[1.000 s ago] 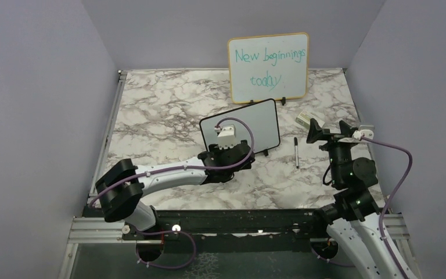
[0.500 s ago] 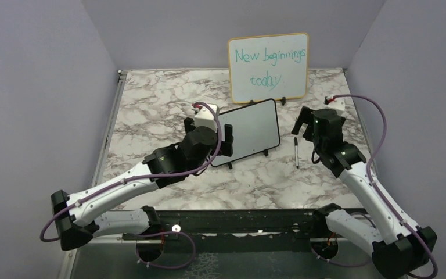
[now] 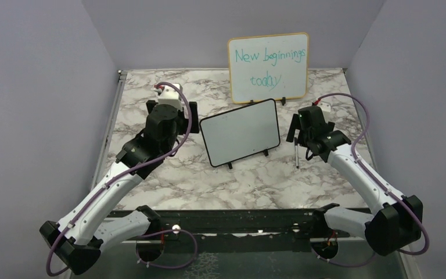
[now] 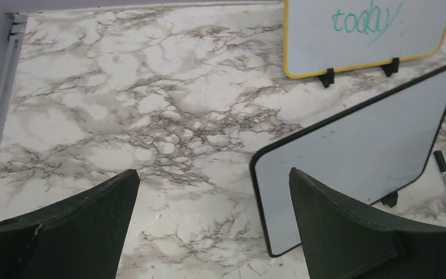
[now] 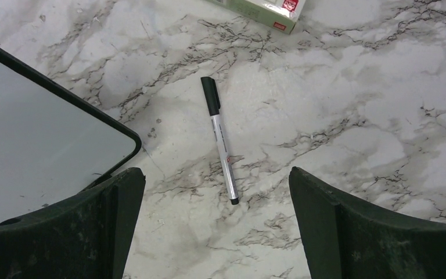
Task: Write a sentence on the whiteboard
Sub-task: Open the whiteboard marker at the center of the board.
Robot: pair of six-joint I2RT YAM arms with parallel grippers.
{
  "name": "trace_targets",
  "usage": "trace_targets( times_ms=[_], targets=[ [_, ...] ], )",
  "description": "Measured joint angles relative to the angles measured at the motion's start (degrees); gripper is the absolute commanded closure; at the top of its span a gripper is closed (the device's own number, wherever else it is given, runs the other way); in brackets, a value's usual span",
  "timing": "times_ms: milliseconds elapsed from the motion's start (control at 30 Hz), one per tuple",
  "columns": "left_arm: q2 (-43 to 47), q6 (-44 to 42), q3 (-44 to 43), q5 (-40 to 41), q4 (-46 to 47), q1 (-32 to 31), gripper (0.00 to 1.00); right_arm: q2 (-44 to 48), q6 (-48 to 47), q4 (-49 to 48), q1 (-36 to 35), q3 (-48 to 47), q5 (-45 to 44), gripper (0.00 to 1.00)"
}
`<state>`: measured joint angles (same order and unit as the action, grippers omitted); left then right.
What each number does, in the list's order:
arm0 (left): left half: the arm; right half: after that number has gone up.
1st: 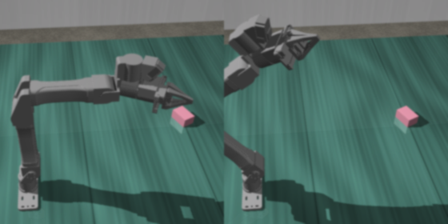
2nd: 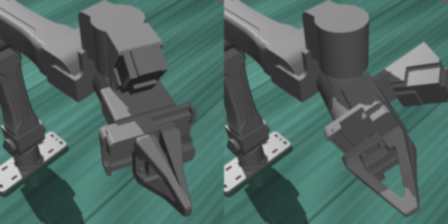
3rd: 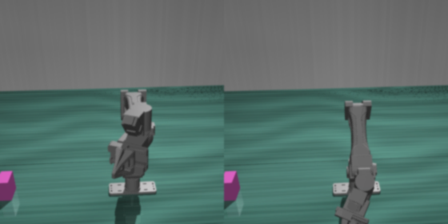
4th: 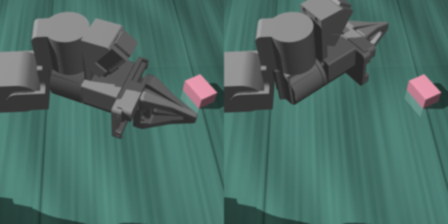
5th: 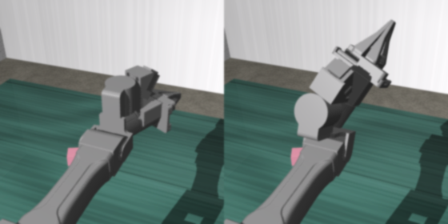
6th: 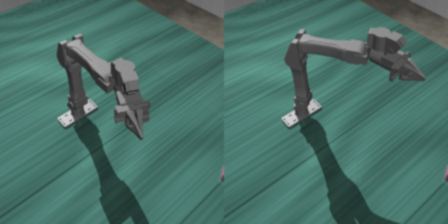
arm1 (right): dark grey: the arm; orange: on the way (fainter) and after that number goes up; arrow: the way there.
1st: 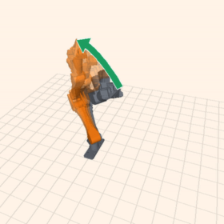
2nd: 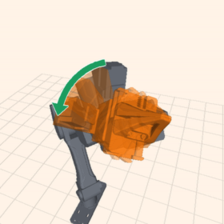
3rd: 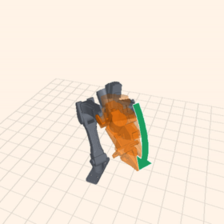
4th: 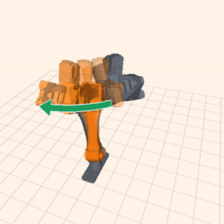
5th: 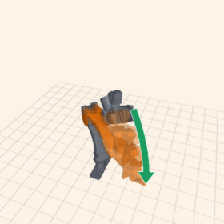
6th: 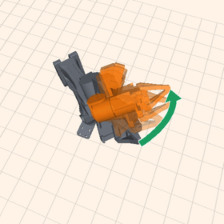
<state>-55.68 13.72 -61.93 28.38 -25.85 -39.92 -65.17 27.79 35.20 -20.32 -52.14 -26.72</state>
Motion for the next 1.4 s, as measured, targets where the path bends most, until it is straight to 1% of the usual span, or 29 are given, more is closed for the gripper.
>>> trace_targets(
  times_ms=[100, 267, 367, 467, 733, 767, 833, 867, 900, 967, 1067, 1133, 1200, 1400],
  targets=[
    [0.07, -0.46, 0.13, -1.70, 0.00, 6.05, 0.01, -3.21, -1.31, 0.20, 0.00, -0.61, 0.81, 0.00],
    [1.07, -1.33, 3.30, -3.43, 0.85, 11.96, 0.01, -9.38, -1.20, 0.48, 0.68, -1.86, 2.67, 0.00],
    [2.71, -2.14, 6.29, -3.85, 1.79, 13.05, 0.01, -10.27, -0.28, -0.28, 2.47, -1.57, 4.61, 0.02],
    [3.98, -2.86, 8.02, -4.17, 2.43, 14.01, 0.01, -11.08, 0.59, -1.42, 4.63, -0.94, 6.67, 0.00],
    [7.06, -3.76, 10.58, -3.67, 4.39, 14.47, 0.01, -19.37, 1.14, -3.82, 6.91, 0.81, 10.05, 0.00],
    [7.26, -3.76, 10.67, -3.61, 4.44, 14.47, 0.01, -20.00, 1.09, -4.17, 6.95, 1.05, 10.32, 0.06],
    [7.37, -3.74, 10.71, -3.48, 4.76, 14.73, 0.01, -20.94, 0.66, -4.72, 7.06, 1.49, 10.82, 0.27],
    [7.37, -3.74, 10.69, -3.43, 4.94, 14.84, 0.01, -21.24, 0.42, -5.07, 7.15, 1.66, 10.97, 0.31],
    [7.37, -3.74, 10.69, -3.43, 5.07, 14.99, 0.01, -21.51, 0.00, -5.38, 7.21, 1.84, 11.10, 0.32],
    [7.37, -3.76, 10.71, -3.45, 5.20, 15.12, 0.01, -21.90, -0.15, -5.79, 7.37, 2.08, 11.19, 0.38],
    [7.37, -3.82, 10.84, -3.52, 5.33, 15.26, 0.01, -22.34, -0.61, -6.23, 7.72, 2.45, 11.19, 0.56],
    [7.34, -3.82, 11.04, -3.54, 5.51, 15.41, 0.01, -22.45, -0.83, -6.64, 7.98, 2.73, 11.21, 0.64],
    [7.32, -3.82, 11.23, -3.54, 5.64, 15.56, 0.01, -22.49, -0.92, -7.13, 8.17, 2.91, 11.34, 0.68],
    [6.97, -3.82, 11.85, -4.59, 6.47, 15.74, 0.01, -23.47, -0.92, -9.03, 8.66, 3.19, 12.09, 0.70]
  ],
)
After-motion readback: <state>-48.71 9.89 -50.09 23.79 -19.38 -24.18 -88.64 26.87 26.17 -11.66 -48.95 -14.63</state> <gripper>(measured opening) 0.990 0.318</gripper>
